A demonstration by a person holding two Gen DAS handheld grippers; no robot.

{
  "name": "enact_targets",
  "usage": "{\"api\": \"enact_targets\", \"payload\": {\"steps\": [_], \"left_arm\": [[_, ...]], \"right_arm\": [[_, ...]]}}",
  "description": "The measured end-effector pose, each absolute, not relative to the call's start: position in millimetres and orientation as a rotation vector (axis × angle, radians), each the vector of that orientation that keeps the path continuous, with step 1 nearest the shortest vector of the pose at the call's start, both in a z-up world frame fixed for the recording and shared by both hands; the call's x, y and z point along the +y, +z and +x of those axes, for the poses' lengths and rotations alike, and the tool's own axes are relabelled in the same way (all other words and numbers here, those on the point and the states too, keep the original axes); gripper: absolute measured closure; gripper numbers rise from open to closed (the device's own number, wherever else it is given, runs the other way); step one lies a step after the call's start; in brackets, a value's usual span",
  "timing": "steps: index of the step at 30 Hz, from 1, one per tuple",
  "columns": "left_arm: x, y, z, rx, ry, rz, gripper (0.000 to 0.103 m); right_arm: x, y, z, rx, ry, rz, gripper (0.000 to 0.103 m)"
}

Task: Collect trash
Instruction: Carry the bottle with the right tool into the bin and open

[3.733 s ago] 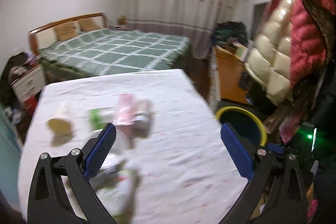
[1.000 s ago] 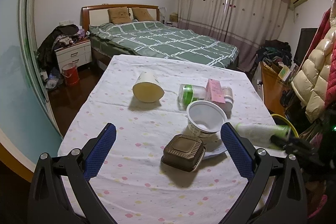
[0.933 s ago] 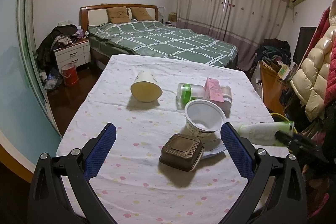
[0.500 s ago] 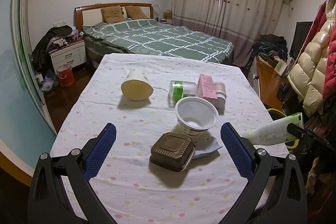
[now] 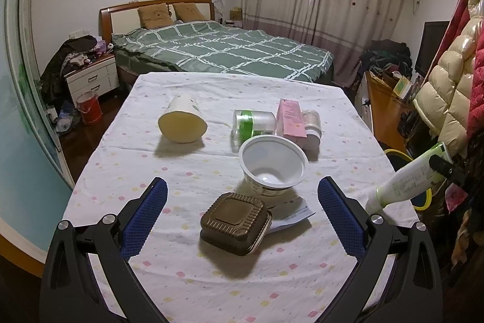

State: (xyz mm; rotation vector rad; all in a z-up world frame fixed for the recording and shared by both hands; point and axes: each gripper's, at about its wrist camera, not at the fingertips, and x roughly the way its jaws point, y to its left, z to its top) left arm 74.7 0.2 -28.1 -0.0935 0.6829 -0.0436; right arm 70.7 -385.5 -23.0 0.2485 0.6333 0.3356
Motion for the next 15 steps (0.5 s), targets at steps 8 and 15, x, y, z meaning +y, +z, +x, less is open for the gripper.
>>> {"api": "enact_targets", "payload": {"steps": [8, 15], "left_arm": [[-14.5, -27.2, 90.3, 0.69, -0.061, -0.075, 0.005], [-33.3, -35.5, 108.2, 0.723, -0.08, -0.048, 0.005]], "right_arm": [[-446.7, -1.2, 78.3, 0.537, 0.152, 0.284, 0.053], [-511.0, -40.0, 112.6, 0.622, -0.081, 0.31, 0.053]]}}
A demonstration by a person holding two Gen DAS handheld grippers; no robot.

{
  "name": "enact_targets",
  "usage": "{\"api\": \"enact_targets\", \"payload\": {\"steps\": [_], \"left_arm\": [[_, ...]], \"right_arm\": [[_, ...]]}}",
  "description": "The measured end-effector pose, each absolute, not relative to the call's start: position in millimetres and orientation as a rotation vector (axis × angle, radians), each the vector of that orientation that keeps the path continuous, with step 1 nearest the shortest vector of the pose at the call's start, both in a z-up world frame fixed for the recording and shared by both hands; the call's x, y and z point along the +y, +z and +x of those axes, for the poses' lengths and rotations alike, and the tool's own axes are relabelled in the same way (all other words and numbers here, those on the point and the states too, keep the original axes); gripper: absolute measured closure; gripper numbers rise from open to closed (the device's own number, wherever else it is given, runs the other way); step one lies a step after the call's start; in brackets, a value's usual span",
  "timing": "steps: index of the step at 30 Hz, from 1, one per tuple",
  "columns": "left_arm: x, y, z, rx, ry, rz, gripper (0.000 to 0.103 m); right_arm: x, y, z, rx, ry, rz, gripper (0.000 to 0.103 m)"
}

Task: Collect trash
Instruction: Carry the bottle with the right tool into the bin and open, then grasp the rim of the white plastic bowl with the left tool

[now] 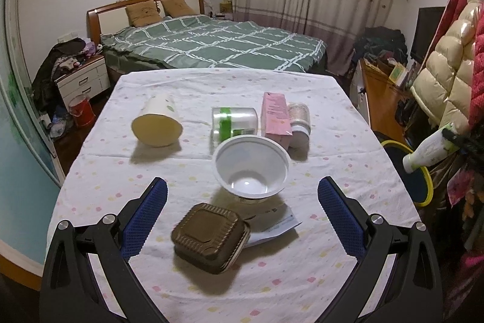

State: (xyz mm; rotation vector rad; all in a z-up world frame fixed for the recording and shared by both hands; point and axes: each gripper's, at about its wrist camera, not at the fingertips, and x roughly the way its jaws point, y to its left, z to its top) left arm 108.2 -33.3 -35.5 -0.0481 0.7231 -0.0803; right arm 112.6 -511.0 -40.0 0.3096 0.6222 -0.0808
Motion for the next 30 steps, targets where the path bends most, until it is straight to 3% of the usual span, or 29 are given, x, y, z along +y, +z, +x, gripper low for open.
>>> {"api": "enact_targets", "payload": {"steps": [10, 27, 30], "left_arm": [[-60.7, -41.8, 134.6, 0.751, -0.113, -0.004, 0.005], [-88.6, -58.1, 157.4, 0.786, -0.183, 0.05, 0.005], [-88.5, -65.6, 167.2, 0.812, -0.194, 0.062, 0.01]], "right_arm": [[-559.2, -114.2, 151.1, 0.783, -0.239, 0.338, 0.052], [-549.1, -113.6, 149.9, 0.776, -0.198, 0.329, 0.047], [-545.0, -117.4, 151.3, 0.785, -0.183, 0.334, 0.047]]}}
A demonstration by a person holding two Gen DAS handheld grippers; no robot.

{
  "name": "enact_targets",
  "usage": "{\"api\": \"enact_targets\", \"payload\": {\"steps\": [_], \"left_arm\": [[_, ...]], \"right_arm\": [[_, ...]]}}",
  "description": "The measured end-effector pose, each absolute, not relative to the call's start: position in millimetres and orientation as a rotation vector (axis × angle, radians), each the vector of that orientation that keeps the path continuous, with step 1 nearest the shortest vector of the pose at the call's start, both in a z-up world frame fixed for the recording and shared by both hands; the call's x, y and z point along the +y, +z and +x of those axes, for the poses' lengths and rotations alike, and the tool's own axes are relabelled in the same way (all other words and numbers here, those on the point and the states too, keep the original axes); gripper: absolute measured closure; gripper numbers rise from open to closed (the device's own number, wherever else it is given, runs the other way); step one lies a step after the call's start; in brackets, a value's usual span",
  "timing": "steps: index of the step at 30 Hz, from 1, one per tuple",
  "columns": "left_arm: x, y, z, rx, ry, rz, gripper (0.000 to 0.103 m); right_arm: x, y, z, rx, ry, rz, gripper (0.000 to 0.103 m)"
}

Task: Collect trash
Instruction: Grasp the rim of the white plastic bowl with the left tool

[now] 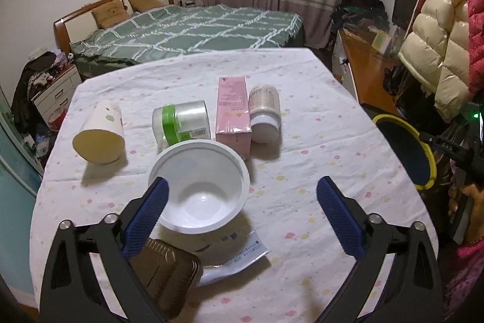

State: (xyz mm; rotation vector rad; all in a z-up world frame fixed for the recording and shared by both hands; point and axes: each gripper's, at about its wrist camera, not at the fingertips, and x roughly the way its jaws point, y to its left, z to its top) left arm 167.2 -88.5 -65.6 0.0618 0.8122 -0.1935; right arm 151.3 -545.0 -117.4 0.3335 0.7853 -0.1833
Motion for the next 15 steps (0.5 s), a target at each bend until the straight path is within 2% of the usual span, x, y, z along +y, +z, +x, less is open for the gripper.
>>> {"api": "enact_targets", "payload": {"steps": [6, 15], "left_arm": [[-88.4, -75.4, 184.0, 0.854, -0.209, 0.074, 0.025], [-102.8, -97.5, 202.0, 0.936, -0.215, 0.135, 0.063]], "right_arm": [[-541.5, -119.8, 154.2, 0.794, -0.171, 0.336, 0.046], [-540.6, -120.0, 154.7, 0.795, -0.17, 0.338, 0.046]]}}
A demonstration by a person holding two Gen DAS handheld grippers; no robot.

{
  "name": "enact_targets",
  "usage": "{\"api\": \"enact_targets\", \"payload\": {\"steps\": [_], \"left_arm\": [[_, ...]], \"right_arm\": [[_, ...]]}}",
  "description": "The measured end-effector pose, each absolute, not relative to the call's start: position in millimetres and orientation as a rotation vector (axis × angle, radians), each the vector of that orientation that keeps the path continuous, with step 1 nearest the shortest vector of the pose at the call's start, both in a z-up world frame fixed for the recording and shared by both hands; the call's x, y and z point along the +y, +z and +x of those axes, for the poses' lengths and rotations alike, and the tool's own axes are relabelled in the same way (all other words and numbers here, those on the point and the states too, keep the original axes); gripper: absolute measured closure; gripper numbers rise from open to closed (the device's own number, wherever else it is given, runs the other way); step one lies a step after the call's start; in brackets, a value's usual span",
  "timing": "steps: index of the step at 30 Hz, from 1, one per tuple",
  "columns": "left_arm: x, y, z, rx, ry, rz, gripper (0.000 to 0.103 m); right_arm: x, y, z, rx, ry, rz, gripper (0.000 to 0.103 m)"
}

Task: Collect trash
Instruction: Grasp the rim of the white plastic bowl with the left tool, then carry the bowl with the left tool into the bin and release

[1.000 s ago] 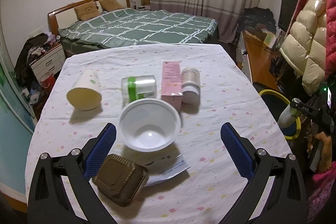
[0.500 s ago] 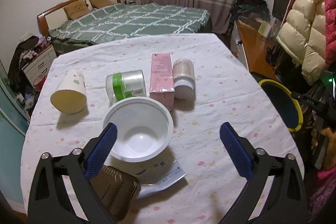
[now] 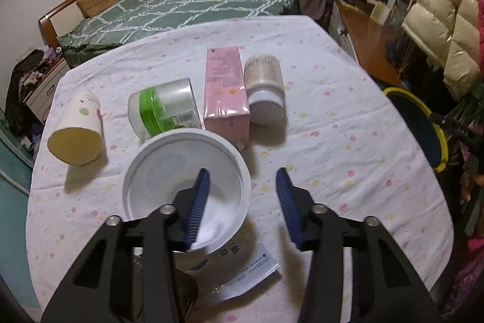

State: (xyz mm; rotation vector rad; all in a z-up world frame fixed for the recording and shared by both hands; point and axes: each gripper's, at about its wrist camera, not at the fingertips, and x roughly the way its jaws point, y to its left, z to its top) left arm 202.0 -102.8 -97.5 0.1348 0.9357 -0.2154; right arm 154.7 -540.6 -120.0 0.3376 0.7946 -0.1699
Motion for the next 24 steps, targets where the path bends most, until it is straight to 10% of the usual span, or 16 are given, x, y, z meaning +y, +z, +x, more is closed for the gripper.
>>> {"api": "enact_targets", "payload": {"steps": [7, 24], "left_arm": [[-101.5, -106.9, 208.9, 0.966, -0.194, 0.14, 0.09], [-119.6, -51.9, 183.4, 0.816, -0.225, 0.184, 0.095]], "right_arm": [[-540.5, -124.5, 151.5, 0.793, -0.165, 0.347, 0.046], [-542.7, -108.9, 126.9, 0.744, -0.152, 0.354, 0.046]]}}
